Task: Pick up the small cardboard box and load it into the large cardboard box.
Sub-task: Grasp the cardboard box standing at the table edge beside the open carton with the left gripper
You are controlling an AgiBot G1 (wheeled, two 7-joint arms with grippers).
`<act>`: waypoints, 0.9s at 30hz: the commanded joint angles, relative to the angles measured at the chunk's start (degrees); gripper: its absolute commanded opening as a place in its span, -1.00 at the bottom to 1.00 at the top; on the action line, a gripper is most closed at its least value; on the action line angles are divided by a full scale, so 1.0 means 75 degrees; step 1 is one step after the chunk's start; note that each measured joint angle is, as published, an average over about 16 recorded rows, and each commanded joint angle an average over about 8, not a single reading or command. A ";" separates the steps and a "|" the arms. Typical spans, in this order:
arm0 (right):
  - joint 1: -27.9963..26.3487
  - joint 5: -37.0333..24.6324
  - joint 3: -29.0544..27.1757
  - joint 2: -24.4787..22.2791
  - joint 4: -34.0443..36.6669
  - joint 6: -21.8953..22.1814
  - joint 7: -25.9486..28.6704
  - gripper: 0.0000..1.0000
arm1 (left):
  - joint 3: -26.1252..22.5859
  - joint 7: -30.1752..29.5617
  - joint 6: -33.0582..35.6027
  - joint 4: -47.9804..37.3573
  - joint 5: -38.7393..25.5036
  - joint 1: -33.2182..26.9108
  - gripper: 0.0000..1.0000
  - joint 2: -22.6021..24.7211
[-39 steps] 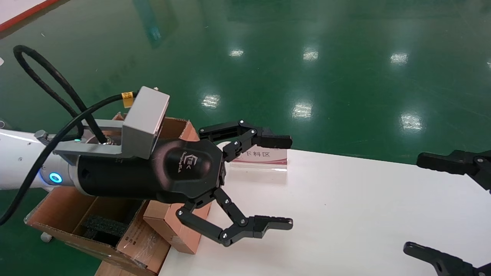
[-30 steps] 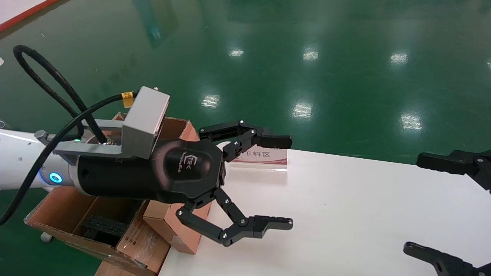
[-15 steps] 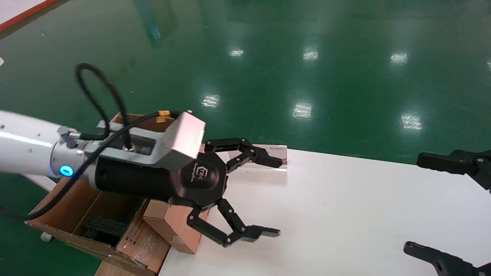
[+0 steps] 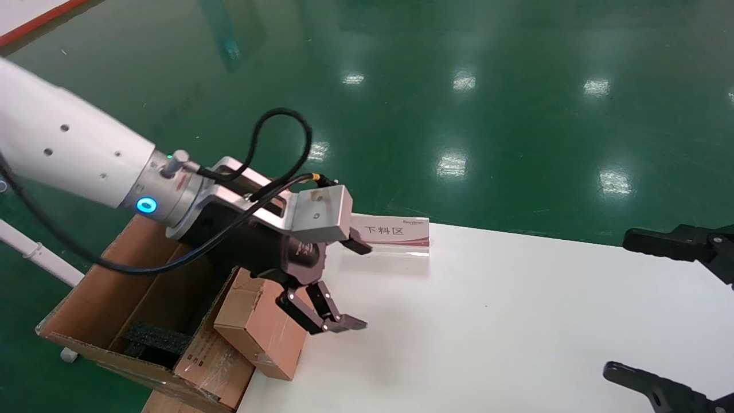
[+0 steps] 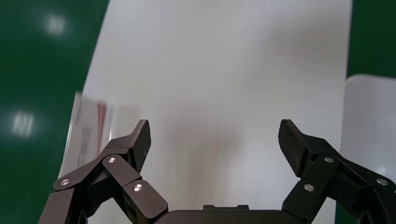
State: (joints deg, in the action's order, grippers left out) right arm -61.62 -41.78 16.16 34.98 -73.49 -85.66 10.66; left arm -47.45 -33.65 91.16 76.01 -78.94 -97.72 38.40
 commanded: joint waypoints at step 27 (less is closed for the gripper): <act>-0.0003 0.0011 0.0016 -0.0006 0.0000 0.0007 -0.0008 1.00 | -0.4734 -0.4086 -0.0191 -0.0061 -0.1157 -0.3154 1.00 0.0373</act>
State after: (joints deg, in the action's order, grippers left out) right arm -61.64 -41.70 16.27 34.93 -73.49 -85.61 10.60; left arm -82.67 -63.71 89.75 75.64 -87.79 -121.39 41.26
